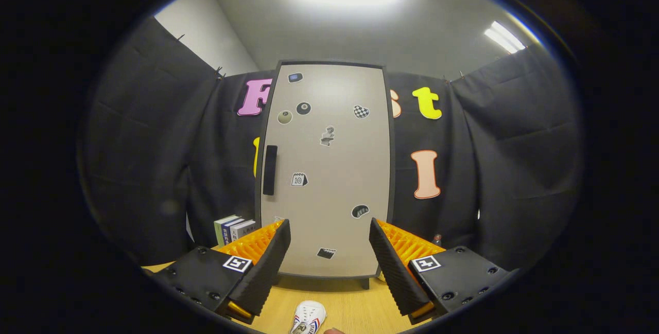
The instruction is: Open the shoe cabinet door, grab the shoes and put them into the shoe cabinet, then close the shoe cabinet door.
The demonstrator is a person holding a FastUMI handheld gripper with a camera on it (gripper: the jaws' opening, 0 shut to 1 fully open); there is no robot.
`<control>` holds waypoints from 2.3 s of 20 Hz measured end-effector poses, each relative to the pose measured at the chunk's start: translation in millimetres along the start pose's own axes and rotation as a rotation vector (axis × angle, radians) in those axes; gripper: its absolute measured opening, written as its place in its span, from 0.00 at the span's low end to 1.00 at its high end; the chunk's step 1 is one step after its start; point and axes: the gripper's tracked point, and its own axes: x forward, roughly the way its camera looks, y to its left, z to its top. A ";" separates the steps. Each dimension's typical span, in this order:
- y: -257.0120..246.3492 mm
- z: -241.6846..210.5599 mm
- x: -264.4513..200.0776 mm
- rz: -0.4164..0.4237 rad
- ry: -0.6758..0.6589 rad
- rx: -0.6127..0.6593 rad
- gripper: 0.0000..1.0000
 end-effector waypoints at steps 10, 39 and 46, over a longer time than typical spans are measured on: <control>71.9 23.9 111.4 0.106 -0.007 0.024 0.97; 157.8 33.0 237.3 0.307 0.097 0.032 0.17; 116.1 49.2 159.9 0.380 0.123 0.076 0.17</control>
